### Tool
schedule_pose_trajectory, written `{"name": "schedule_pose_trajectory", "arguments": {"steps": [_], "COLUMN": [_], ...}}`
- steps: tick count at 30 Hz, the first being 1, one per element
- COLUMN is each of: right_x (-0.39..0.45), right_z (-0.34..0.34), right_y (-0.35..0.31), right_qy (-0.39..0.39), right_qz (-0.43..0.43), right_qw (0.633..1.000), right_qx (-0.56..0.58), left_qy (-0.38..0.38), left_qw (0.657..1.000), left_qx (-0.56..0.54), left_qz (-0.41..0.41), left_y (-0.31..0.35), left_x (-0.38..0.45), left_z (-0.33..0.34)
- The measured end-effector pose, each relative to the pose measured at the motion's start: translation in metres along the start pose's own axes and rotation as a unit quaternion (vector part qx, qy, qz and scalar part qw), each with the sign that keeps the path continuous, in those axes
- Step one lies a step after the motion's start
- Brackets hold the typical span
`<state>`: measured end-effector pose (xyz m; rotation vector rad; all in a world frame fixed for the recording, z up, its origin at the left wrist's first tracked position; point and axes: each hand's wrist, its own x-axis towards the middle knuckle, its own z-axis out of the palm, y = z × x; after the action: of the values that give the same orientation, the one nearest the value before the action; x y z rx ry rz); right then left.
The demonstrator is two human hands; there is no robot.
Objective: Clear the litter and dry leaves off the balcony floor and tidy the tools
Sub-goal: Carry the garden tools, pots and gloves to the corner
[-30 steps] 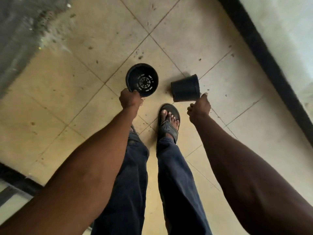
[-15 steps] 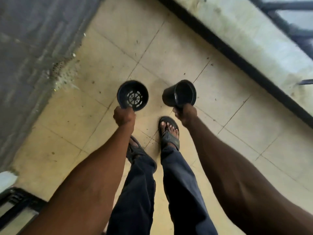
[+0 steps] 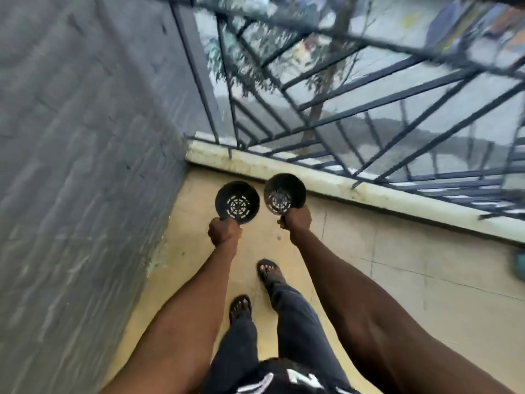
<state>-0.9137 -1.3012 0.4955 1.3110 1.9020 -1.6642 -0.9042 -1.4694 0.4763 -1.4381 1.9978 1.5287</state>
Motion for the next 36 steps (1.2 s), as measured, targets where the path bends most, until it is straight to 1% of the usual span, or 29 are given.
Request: {"name": "schedule_pose_trajectory", "arguments": {"steps": [2, 4, 6, 10, 14, 19, 21, 23, 25, 27, 30, 33, 36], "right_x": [-0.028, -0.062, -0.094, -0.137, -0.154, -0.171, -0.175, -0.176, -0.175, -0.175, -0.180, -0.180, -0.177], "right_z": [-0.020, -0.046, -0.068, -0.108, -0.141, -0.199, -0.225, -0.249, -0.273, -0.296, -0.349, -0.399, -0.461], "right_y": [-0.012, -0.014, -0.011, 0.017, 0.063, 0.115, 0.135, 0.155, 0.176, 0.196, 0.226, 0.249, 0.269], "right_qy": [0.026, 0.058, 0.091, 0.130, 0.167, 0.237, 0.265, 0.288, 0.304, 0.312, 0.332, 0.338, 0.348], "right_qz": [-0.023, -0.025, -0.030, -0.020, 0.023, 0.065, 0.079, 0.089, 0.101, 0.111, 0.126, 0.133, 0.133], "right_qw": [0.999, 0.998, 0.992, 0.969, 0.942, 0.902, 0.884, 0.864, 0.852, 0.843, 0.827, 0.819, 0.807], "right_qx": [-0.004, 0.025, 0.078, 0.207, 0.291, 0.355, 0.377, 0.402, 0.415, 0.423, 0.437, 0.445, 0.459], "left_qy": [-0.031, -0.062, -0.092, -0.164, -0.221, -0.291, -0.320, -0.355, -0.377, -0.388, -0.412, -0.435, -0.442], "left_qw": [0.999, 0.995, 0.990, 0.979, 0.967, 0.934, 0.915, 0.888, 0.868, 0.853, 0.831, 0.815, 0.805], "left_qx": [0.013, 0.034, 0.048, 0.057, 0.087, 0.158, 0.192, 0.227, 0.255, 0.275, 0.299, 0.309, 0.324], "left_qz": [0.035, 0.065, 0.094, 0.105, 0.095, 0.134, 0.155, 0.184, 0.200, 0.215, 0.222, 0.223, 0.226], "left_y": [0.019, 0.027, 0.027, 0.014, -0.010, -0.038, -0.050, -0.064, -0.081, -0.097, -0.128, -0.152, -0.179], "left_x": [-0.031, -0.064, -0.092, -0.139, -0.161, -0.210, -0.234, -0.261, -0.286, -0.309, -0.350, -0.387, -0.429], "left_z": [-0.006, -0.014, -0.020, -0.027, -0.013, 0.022, 0.039, 0.055, 0.074, 0.093, 0.133, 0.168, 0.211]}}
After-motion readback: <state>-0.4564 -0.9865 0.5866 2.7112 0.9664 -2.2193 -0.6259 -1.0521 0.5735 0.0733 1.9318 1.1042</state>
